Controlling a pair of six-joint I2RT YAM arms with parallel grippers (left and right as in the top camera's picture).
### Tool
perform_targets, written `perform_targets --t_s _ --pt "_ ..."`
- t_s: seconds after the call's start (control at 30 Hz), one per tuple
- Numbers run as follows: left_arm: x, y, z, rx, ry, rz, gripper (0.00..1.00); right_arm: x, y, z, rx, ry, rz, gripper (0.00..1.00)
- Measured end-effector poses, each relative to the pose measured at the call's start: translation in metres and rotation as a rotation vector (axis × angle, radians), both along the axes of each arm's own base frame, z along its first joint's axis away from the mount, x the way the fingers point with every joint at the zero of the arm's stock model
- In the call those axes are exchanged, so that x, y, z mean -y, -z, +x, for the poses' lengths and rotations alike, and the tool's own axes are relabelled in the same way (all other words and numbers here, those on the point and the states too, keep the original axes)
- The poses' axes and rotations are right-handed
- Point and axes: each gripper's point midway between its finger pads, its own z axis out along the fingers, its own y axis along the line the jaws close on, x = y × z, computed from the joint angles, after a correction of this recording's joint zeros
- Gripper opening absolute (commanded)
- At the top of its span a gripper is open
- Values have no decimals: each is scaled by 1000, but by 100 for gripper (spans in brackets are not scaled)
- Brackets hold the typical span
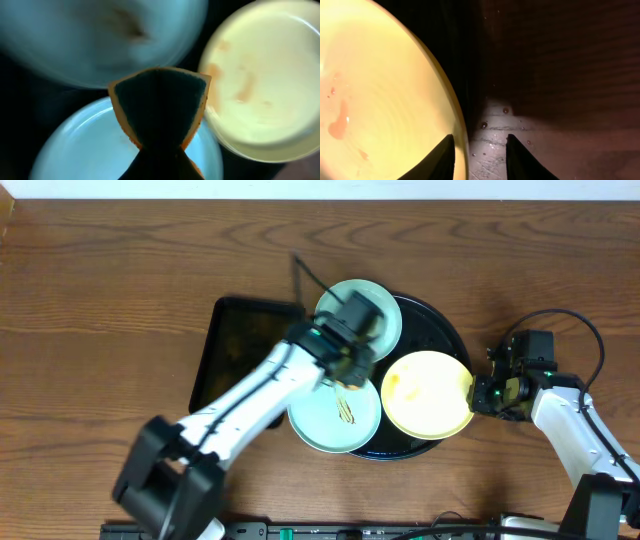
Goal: Clean dirty plates on tray and stack at the side
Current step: 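Scrub the yellow plate with the sponge in the left gripper, then return the sponge to the black tray with the left gripper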
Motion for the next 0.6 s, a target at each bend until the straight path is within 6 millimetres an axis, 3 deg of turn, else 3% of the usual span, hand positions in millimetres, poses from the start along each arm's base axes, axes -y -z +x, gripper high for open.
perform_targets --t_s 0.2,0.4,0.53,0.6 --pt "-72 -26 27 19 -190 17 8 -2 0 1 4 -3 13 28" --pt "-146 -24 40 -32 -385 60 8 -3 3 0 8 -1 19 21" --pt "-173 -23 42 -54 -459 73 8 -8 4 3 32 0 46 2" --pt "-183 -22 43 -61 -488 76 8 -10 4 5 40 6 56 1"
